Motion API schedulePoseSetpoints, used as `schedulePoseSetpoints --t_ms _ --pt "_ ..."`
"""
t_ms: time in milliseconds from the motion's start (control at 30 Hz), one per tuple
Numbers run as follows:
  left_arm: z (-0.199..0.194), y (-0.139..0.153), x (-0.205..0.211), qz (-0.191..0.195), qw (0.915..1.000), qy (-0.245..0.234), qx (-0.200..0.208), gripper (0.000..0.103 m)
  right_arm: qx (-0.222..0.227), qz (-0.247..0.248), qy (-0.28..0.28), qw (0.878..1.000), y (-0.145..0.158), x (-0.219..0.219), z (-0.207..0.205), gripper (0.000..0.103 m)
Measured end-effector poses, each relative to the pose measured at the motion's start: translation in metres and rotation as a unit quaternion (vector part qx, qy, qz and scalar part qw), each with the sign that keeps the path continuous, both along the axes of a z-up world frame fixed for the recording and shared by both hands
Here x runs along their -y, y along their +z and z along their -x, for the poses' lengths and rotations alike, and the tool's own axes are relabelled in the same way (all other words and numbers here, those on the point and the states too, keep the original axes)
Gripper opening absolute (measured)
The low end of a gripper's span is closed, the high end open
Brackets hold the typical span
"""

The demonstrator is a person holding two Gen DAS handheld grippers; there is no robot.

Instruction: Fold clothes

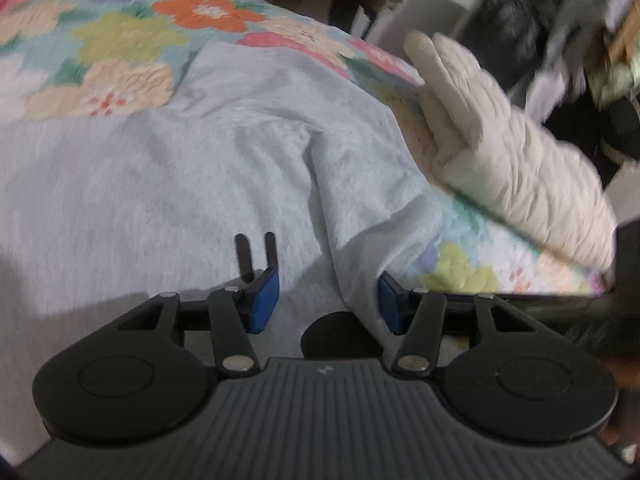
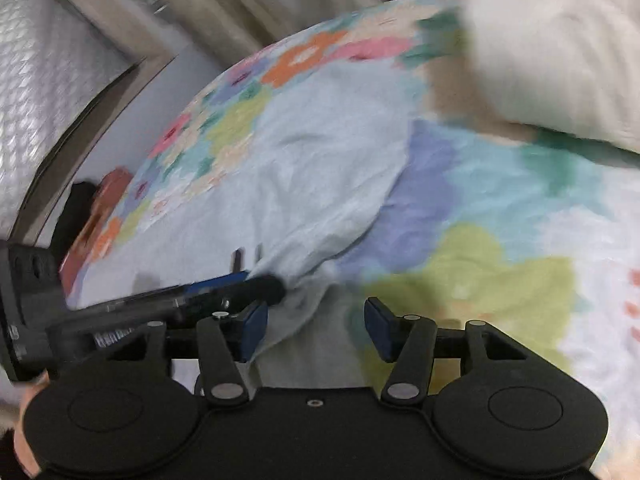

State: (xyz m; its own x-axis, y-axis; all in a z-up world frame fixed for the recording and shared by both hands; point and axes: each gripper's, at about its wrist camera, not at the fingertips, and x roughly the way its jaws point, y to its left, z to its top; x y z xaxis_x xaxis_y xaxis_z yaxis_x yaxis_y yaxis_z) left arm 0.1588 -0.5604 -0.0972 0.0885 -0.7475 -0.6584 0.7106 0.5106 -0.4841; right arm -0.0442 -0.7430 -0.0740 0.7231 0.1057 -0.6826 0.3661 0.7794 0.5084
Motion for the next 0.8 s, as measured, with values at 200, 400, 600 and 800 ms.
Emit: schedulePoseSetpoints --t_ms 200,400,600,800 --pt "-0.002 0.018 -0.032 0.084 0.9965 0.008 -0.003 0.048 0.006 0.165 -0.012 0.986 0.027 -0.009 0.014 0.002" --pt "0.020 0.013 -0.029 0.024 0.9993 -0.002 0.029 0.048 -0.053 0.228 -0.120 0.965 0.029 0.062 0.041 0.002" --pt "0.062 0.008 -0.025 -0.048 0.9924 -0.040 0.106 0.052 -0.072 0.230 -0.116 0.963 0.017 0.055 0.048 0.008" --pt "0.112 0.007 -0.044 -0.076 0.9875 -0.063 0.122 0.054 -0.024 0.125 -0.123 0.984 0.034 0.050 0.100 0.054"
